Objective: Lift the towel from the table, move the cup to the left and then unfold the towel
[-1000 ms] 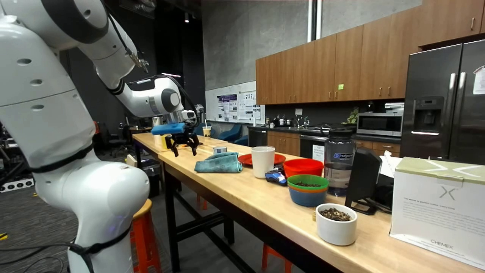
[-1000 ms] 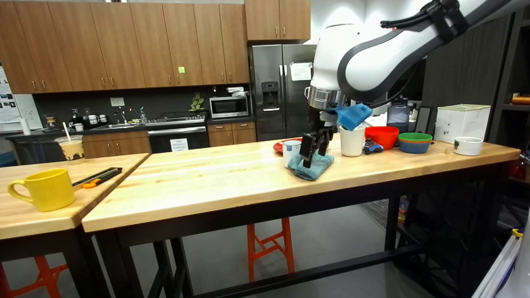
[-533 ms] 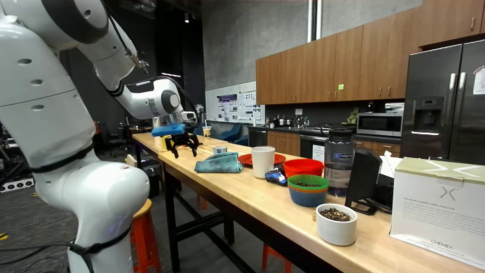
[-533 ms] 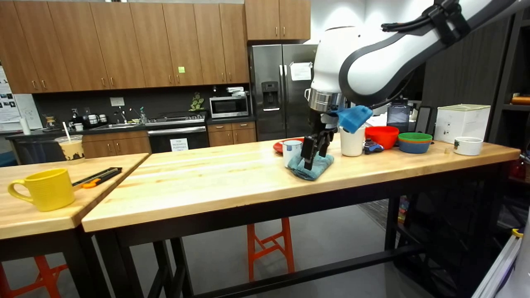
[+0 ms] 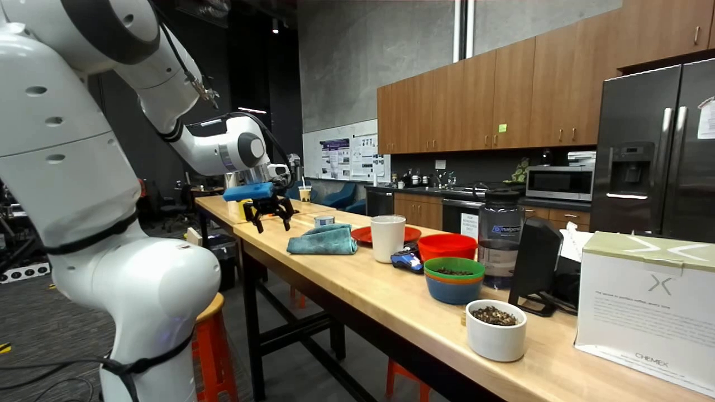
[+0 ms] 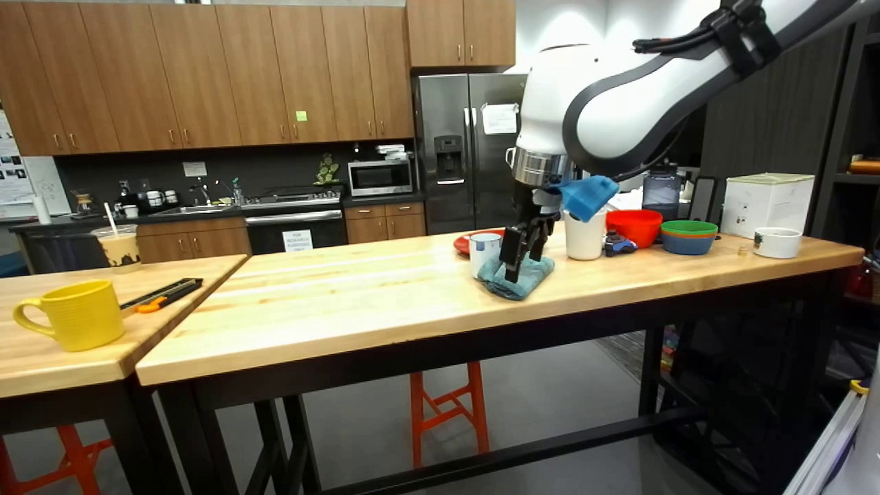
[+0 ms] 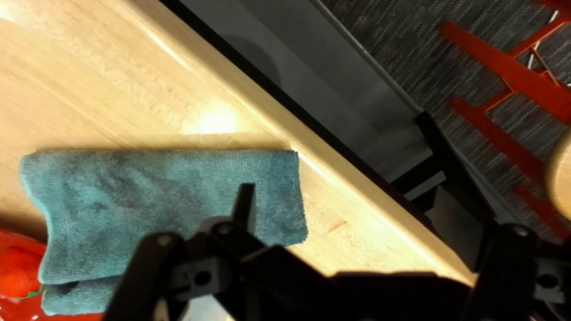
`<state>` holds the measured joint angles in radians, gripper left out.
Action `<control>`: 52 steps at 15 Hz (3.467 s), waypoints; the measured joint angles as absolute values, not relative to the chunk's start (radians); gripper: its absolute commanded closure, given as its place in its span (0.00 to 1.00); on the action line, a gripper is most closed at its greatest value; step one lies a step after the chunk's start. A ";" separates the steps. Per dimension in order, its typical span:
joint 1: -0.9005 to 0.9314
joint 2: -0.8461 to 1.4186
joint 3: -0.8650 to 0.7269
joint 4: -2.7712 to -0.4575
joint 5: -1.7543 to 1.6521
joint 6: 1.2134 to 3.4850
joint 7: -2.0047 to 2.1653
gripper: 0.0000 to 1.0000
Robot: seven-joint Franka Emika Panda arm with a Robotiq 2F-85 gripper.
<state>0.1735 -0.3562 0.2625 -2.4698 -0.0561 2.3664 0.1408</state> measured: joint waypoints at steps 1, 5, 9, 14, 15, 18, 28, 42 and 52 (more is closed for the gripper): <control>0.173 -0.356 0.262 -2.470 -0.056 2.366 0.141 0.00; 0.173 -0.356 0.262 -2.470 -0.056 2.366 0.141 0.00; 0.174 -0.356 0.262 -2.475 -0.055 2.364 0.141 0.00; 0.174 -0.356 0.262 -2.478 -0.057 2.374 0.137 0.00; 0.174 -0.356 0.262 -2.478 -0.058 2.380 0.132 0.00; 0.174 -0.349 0.263 -2.478 -0.080 2.420 0.127 0.00; 0.164 -0.263 0.267 -2.479 -0.205 2.549 0.126 0.00; 0.126 -0.250 0.268 -2.483 -0.343 2.576 0.128 0.00; 0.131 -0.231 0.281 -2.501 -0.345 2.621 0.128 0.00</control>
